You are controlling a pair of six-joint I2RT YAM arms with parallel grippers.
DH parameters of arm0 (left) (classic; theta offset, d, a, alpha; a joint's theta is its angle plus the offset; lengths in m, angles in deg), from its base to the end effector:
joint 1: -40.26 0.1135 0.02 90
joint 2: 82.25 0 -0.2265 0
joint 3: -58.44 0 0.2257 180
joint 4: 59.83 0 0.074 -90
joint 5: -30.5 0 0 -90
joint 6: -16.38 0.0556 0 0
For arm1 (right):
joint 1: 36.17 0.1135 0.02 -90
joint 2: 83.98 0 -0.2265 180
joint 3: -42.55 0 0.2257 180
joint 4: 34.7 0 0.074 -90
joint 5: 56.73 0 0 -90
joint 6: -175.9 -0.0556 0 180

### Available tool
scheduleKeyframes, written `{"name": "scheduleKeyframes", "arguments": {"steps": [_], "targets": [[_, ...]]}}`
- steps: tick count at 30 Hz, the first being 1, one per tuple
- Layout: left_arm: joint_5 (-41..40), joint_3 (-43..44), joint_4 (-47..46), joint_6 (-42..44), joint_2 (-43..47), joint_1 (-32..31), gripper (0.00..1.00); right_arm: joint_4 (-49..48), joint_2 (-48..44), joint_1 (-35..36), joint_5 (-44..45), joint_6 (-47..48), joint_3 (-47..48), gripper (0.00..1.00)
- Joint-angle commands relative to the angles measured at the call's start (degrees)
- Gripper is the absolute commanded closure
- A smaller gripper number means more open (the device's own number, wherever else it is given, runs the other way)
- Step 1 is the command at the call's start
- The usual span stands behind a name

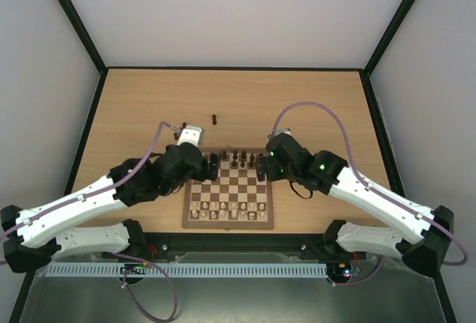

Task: Set up the chess pieces on the board
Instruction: Pick up the chess piece at the center of the board.

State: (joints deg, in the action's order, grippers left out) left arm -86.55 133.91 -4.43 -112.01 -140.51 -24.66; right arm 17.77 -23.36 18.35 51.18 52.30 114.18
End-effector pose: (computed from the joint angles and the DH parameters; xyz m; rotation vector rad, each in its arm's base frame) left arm 0.1134 -0.1827 0.2965 0.2527 2.1839 -0.5059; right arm 0.1448 0.1737 0.2699 -0.2555 2.2797 0.4584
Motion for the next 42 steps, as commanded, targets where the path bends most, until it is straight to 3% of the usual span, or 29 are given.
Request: {"name": "scheduleKeyframes", "arguments": {"steps": [1,10,12,14,16,27,31,42], "targets": [[0.9,-1.2,-4.3,4.3,2.4,6.9,0.01,-2.5,4.9,-7.5,-5.7,4.9,2.7,0.02],[12.7,-6.9,-12.2,7.1,2.0,25.4,0.00,-6.7,14.7,-22.7,-12.1,8.2,5.0,0.01],[14.7,-7.3,-12.8,7.1,2.6,27.2,0.01,-7.8,16.7,-27.1,-13.8,8.7,4.1,0.09],[15.6,-7.8,-13.5,6.9,3.5,27.7,0.01,-8.5,19.6,-31.9,-15.8,8.5,3.6,0.24],[16.9,-8.4,-14.2,6.7,4.2,27.7,0.00,-9.2,22.5,-34.7,-16.6,8.4,3.9,0.32],[23.3,-13.0,-19.0,5.0,7.6,27.7,0.00,-9.2,35.8,-38.7,-12.2,7.7,7.6,0.43],[24.6,-14.1,-19.5,4.7,7.9,27.7,0.00,-9.0,38.8,-40.7,-11.2,7.9,9.5,0.55],[25.5,-14.6,-20.4,4.7,7.6,27.6,0.00,-10.3,42.9,-43.0,-13.1,8.5,10.4,0.65]]}}
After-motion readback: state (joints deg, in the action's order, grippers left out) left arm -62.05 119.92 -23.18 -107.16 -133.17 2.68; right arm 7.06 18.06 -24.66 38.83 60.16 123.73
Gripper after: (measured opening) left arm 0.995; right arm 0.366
